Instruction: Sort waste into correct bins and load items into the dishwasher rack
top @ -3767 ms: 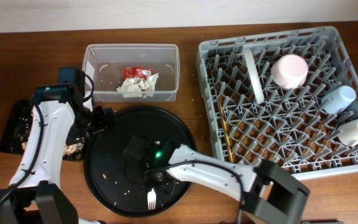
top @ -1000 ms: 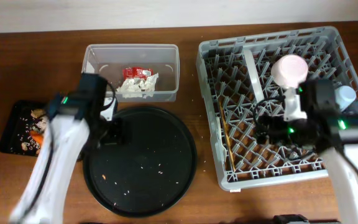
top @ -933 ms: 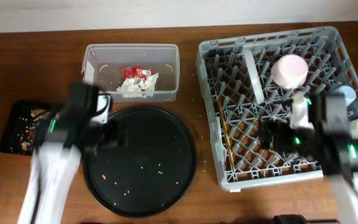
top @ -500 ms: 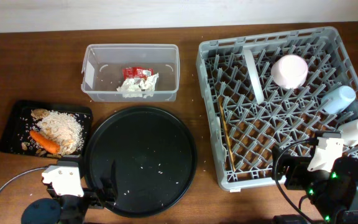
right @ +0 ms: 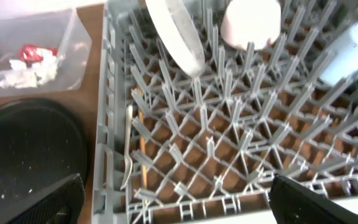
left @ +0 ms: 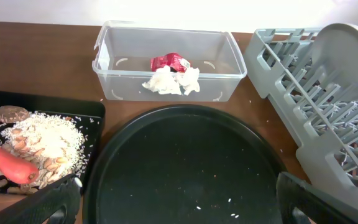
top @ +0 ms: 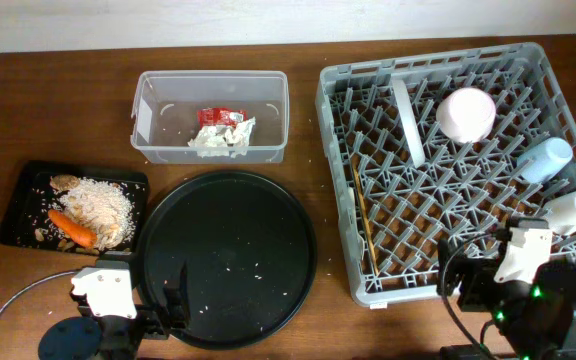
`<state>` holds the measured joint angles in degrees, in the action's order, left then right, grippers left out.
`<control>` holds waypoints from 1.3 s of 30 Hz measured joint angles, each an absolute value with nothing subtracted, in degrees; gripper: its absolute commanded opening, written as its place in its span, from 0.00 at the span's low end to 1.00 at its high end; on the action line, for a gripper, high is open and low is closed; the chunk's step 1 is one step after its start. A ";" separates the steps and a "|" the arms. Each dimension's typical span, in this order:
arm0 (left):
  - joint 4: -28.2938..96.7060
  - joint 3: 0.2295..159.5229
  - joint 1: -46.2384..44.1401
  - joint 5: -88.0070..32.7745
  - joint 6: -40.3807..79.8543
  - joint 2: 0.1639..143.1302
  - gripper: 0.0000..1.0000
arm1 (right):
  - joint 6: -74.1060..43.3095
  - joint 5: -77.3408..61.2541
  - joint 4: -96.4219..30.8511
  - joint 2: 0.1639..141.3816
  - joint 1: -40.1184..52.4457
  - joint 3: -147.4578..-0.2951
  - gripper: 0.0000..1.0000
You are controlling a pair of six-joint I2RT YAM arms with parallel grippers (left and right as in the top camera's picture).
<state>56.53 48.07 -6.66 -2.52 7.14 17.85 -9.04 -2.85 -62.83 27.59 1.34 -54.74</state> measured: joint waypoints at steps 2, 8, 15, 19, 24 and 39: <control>56.53 48.01 -6.66 -2.52 7.14 17.82 0.99 | -8.99 -2.28 -57.25 23.49 2.09 -51.33 0.98; 56.60 47.81 -6.66 -2.52 7.14 17.87 0.99 | -9.02 -1.67 -32.97 6.72 2.26 -29.41 0.98; 56.69 47.77 -6.66 -2.52 7.14 17.82 0.99 | -8.80 -1.50 -1.15 0.73 2.26 -8.12 0.98; 56.73 47.77 -6.66 -2.52 7.14 17.85 0.99 | -6.04 -1.28 10.81 0.69 2.26 -0.80 0.98; 56.69 47.77 -6.66 -2.52 7.14 17.82 0.99 | -1.48 -1.26 -4.16 0.62 2.26 -0.58 0.98; 56.73 47.77 -6.66 -2.52 7.14 17.82 0.99 | -1.02 -1.28 -4.16 0.69 2.26 -0.58 0.99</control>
<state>56.73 47.77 -6.66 -2.52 7.14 17.82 -1.02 -1.28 -4.16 0.69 2.26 -0.58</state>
